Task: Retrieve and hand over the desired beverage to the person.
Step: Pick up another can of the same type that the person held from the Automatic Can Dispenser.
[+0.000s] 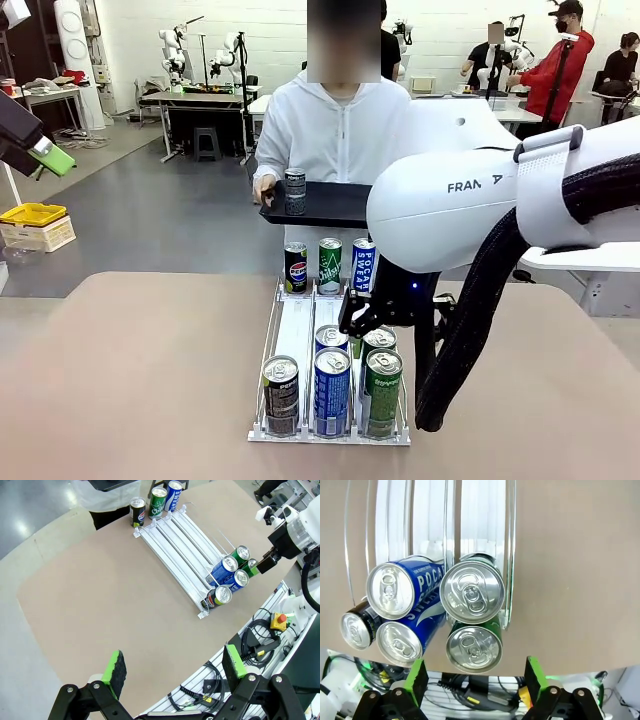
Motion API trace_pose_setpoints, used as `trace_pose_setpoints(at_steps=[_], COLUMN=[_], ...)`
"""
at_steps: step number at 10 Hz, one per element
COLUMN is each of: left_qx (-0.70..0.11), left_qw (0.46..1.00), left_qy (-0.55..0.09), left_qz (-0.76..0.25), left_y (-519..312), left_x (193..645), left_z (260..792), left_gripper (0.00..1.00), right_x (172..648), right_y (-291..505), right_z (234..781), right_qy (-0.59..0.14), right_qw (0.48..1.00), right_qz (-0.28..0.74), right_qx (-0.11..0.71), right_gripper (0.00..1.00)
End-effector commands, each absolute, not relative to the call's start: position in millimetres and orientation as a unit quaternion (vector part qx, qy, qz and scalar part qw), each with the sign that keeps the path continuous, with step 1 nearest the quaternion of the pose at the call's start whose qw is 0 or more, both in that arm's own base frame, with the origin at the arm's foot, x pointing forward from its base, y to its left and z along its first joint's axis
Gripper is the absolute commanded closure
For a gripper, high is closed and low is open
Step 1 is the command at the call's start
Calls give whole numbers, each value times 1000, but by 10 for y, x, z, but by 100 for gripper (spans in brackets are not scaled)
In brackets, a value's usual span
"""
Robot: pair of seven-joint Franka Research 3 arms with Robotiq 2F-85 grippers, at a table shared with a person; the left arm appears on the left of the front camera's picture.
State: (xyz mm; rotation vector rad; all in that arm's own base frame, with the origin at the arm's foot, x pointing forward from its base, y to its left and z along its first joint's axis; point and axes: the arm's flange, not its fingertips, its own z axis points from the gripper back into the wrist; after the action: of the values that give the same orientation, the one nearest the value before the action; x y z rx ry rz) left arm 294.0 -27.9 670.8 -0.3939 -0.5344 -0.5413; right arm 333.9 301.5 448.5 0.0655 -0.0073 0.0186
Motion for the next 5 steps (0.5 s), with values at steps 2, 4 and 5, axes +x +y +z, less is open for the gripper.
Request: trace_pose_setpoints(at_steps=[2, 4, 5], left_qx=[-196, -196, -196], left_qw=[908, 908, 908], left_qy=[-264, -264, -264], left_qz=[-260, -260, -260], left_y=[-296, -296, -296], left_x=[2941, 2941, 2941], left_z=[6709, 6709, 6709], left_gripper=[0, 0, 0], right_x=[3346, 3352, 3362], right_y=[3042, 3032, 3026], right_z=[4350, 4295, 4269], right_qy=[15, 24, 28], right_qw=[1000, 999, 999], right_qz=[-5, -8, -7], right_qx=[24, 21, 23], right_gripper=[0, 0, 0])
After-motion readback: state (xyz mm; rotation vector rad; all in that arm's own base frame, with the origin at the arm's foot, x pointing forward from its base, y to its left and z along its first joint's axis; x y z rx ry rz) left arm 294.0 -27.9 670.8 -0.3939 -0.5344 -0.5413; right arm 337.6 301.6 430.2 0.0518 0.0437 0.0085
